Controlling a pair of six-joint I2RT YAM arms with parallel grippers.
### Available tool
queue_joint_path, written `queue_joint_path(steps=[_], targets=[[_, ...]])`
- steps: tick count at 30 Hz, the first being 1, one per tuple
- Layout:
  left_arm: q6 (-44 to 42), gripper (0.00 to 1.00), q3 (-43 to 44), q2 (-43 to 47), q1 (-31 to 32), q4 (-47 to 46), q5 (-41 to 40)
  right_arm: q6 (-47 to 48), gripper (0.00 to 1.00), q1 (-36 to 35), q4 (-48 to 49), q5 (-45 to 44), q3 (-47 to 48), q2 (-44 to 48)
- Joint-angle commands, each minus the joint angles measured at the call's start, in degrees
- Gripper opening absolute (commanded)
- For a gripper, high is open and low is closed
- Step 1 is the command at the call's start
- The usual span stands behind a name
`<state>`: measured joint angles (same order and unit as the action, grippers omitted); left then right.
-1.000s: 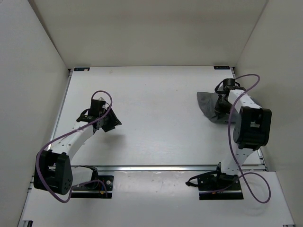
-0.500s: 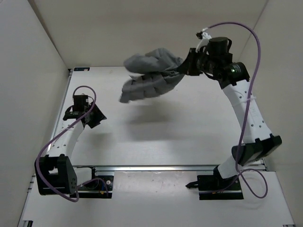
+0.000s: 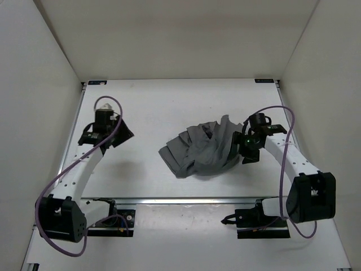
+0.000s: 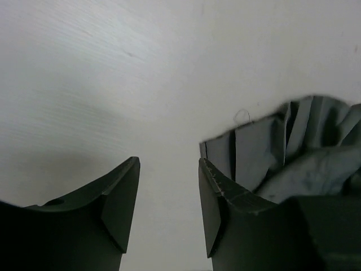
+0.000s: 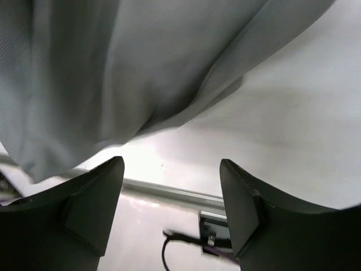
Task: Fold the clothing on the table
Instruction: Move the skirt to the center of the board, then flatten the skirt out
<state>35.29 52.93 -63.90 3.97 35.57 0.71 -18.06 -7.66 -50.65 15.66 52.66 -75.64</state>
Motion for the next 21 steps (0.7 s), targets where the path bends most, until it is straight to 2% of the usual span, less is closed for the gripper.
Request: queue_joint_path(steps=[1, 5, 8, 11, 13, 17, 21], targets=[[3.2, 0.57, -1.42, -3.15, 10.23, -2.25, -0.62, -0.22, 0.66, 1.15, 3.01, -6.96, 2.36, 4.62], [8.47, 0.57, 0.95, -9.65, 22.63, -4.36, -2.03, -1.35, 0.67, -0.33, 3.81, -7.84, 2.71, 3.74], [13.12, 0.58, 2.88, -15.02, 28.36, -6.65, -1.07, -3.55, 0.67, -2.96, 6.08, -5.74, 2.35, 3.74], [17.6, 0.6, 4.46, -19.94, 31.44, -9.11, 0.25, -7.84, 0.69, -7.79, 8.19, -4.67, 1.48, 4.45], [19.02, 0.6, 5.25, -24.5, 33.56, -9.47, 0.08, -11.54, 0.75, -9.91, 10.82, -2.75, -0.18, 3.92], [22.27, 0.62, 5.96, -31.36, 37.42, -11.92, 1.75, -16.29, 0.76, -12.46, 16.18, -0.9, -2.47, 0.94], [25.44, 0.69, 5.86, -37.24, 40.59, -15.1, 4.91, -17.36, 0.77, -14.39, 18.05, -0.36, -0.82, -4.59]])
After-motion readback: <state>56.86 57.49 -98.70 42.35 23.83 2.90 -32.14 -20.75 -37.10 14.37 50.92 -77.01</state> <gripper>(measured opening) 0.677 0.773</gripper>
